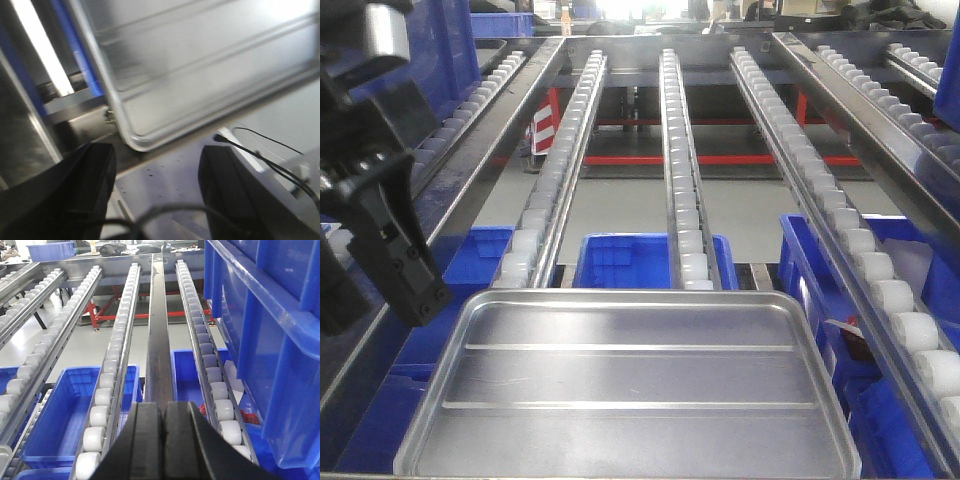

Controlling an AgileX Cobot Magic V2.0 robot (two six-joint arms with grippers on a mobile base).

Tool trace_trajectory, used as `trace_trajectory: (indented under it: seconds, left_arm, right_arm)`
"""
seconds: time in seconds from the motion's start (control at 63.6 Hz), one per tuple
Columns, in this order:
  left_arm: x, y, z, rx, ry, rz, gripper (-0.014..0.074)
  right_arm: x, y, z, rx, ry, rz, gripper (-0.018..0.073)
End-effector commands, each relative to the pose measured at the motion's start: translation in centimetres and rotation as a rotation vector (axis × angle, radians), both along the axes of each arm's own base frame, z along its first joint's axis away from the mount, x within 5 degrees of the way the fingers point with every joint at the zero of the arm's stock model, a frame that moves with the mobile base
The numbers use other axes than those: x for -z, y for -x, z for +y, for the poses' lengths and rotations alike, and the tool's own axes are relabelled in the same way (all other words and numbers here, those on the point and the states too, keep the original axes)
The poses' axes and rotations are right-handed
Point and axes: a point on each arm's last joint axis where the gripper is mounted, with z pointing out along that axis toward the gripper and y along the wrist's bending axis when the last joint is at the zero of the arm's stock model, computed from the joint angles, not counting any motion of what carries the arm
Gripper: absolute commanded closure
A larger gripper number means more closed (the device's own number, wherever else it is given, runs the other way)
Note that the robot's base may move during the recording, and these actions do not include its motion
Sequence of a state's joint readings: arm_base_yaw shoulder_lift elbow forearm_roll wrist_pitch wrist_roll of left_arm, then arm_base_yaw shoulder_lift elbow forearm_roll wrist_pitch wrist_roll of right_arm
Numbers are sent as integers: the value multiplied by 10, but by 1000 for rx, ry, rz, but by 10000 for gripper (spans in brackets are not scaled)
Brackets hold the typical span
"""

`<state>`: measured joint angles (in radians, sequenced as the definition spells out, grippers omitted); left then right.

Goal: Grab silver tray and stack on right shelf
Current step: 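Move both grippers down toward the short ends of the silver tray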

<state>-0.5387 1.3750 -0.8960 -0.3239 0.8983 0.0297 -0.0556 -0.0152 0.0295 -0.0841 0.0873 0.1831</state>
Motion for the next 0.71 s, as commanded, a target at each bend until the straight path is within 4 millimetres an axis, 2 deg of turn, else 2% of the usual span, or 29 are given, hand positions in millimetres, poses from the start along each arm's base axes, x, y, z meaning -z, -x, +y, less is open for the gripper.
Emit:
trace_trajectory:
  seconds: [0.0,0.094,0.252,0.346,0.44,0.535,0.629,0.692]
  left_arm:
    - [-17,-5,-7,-62,-4,-71,314]
    - [-21,-6,-12,-118,-77,-124,314]
    - [-22,-11,-20,-196,-36,-180,314]
    - [-21,-13,-21,-199,-28,-189,314]
    - [-20,-14,-22,-199,-30,-187,314]
    - [-18,-15,-23,-199,-32,-184,314]
    - [-17,-16,-24,-199,-29,-187,314]
    - [-14,-17,-25,-199,-33,-183,314]
  right_arm:
    - [-14,2,1,-4,17,-112,503]
    - [-14,2,1,-4,17,-112,503]
    - [-21,3,1,-10,-8,-183,503]
    - [-36,6,1,-18,-110,-228,503]
    - [-59,10,1,-21,-170,-170,477]
    - [-86,11,3,-39,-192,-80,339]
    - [-112,6,6,-92,-213,-25,143]
    - [-128,0,10,-147,-233,13,61]
